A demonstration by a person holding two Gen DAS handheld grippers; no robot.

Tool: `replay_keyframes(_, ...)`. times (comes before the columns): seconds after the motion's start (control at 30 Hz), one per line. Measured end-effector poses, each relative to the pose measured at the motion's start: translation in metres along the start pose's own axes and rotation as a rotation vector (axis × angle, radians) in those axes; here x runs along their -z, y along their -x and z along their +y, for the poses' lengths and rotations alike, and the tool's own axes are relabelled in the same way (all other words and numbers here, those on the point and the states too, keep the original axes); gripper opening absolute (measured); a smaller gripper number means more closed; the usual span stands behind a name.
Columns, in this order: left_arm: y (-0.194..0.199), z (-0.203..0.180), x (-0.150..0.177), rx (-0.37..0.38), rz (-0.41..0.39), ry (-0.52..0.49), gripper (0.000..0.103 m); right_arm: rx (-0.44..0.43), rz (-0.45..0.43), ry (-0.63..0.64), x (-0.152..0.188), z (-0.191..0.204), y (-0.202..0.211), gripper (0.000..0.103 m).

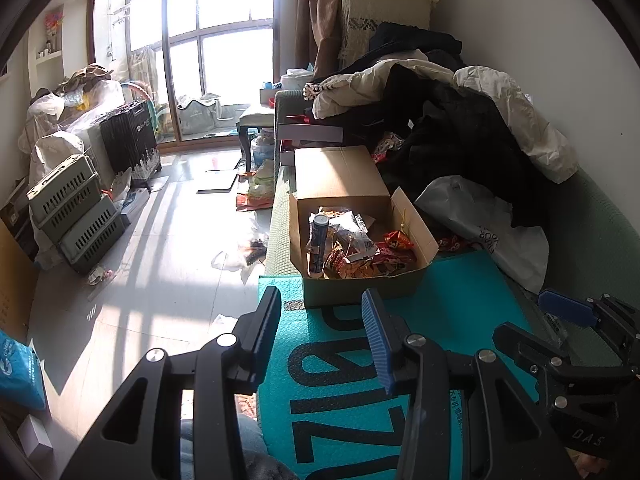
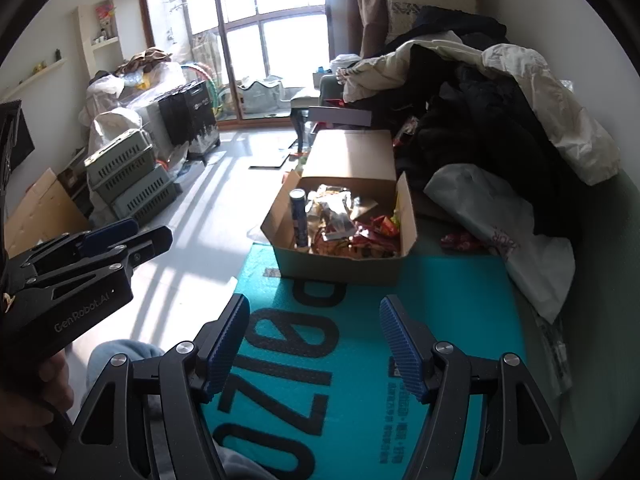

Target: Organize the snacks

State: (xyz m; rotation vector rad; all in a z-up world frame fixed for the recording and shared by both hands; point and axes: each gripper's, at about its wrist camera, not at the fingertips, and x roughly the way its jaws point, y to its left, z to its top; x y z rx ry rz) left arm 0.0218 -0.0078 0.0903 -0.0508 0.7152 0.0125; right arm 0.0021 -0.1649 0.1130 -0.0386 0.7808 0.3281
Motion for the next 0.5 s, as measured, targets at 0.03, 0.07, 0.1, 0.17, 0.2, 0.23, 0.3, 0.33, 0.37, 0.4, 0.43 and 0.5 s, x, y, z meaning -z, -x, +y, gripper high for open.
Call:
replay_keyframes(0.03,-0.0001,0.0000,0.0002,0.001,0.001,-0.001,0.041,0.000,0.000,-0.001,0.0000,-0.0001,0.0000,0.068)
replay_keyframes(0.07,0.0000,0.0000,0.0008,0.001,0.002,-0.001,0.041,0.000,-0.001,-0.002,0.0005,-0.0006,-0.0006,0.068)
replay_keyframes(0.1,-0.0001,-0.0001,0.0010,0.002,0.002,-0.002,0.041,0.000,0.000,-0.001,0.0005,-0.0008,-0.0007,0.068)
replay_keyframes(0.17,0.0000,-0.0006,0.0013,0.004,0.004,-0.005,0.041,-0.001,0.000,-0.002,0.0006,-0.0014,-0.0007,0.068)
replay_keyframes(0.2,-0.0003,-0.0011,0.0017,0.003,0.004,-0.008,0.041,0.000,-0.001,-0.002,0.0006,-0.0009,-0.0006,0.068)
replay_keyframes(0.23,-0.0003,-0.0014,0.0018,0.003,0.004,-0.010,0.041,0.000,-0.001,-0.002,0.0007,-0.0014,-0.0007,0.068)
replay_keyframes(0.3,-0.0003,-0.0027,0.0019,0.003,0.004,-0.014,0.041,0.000,0.000,-0.002,0.0006,-0.0012,-0.0007,0.068)
replay_keyframes(0.33,-0.0006,-0.0032,0.0016,0.003,0.004,-0.016,0.041,-0.001,0.000,-0.003,0.0008,-0.0017,-0.0008,0.068)
replay_keyframes(0.37,-0.0008,-0.0035,0.0015,0.004,0.004,-0.016,0.041,-0.001,0.000,-0.002,0.0005,-0.0014,-0.0009,0.068)
replay_keyframes(0.4,-0.0010,-0.0041,0.0014,0.006,0.005,-0.017,0.041,0.000,0.001,-0.004,0.0011,-0.0019,-0.0011,0.068)
replay_keyframes(0.43,-0.0013,-0.0045,0.0016,0.006,0.006,-0.017,0.041,0.000,0.002,-0.006,0.0017,-0.0022,-0.0012,0.068)
replay_keyframes(0.5,-0.0014,-0.0048,0.0009,0.009,0.002,-0.016,0.041,0.000,0.003,-0.008,0.0026,-0.0028,-0.0016,0.068)
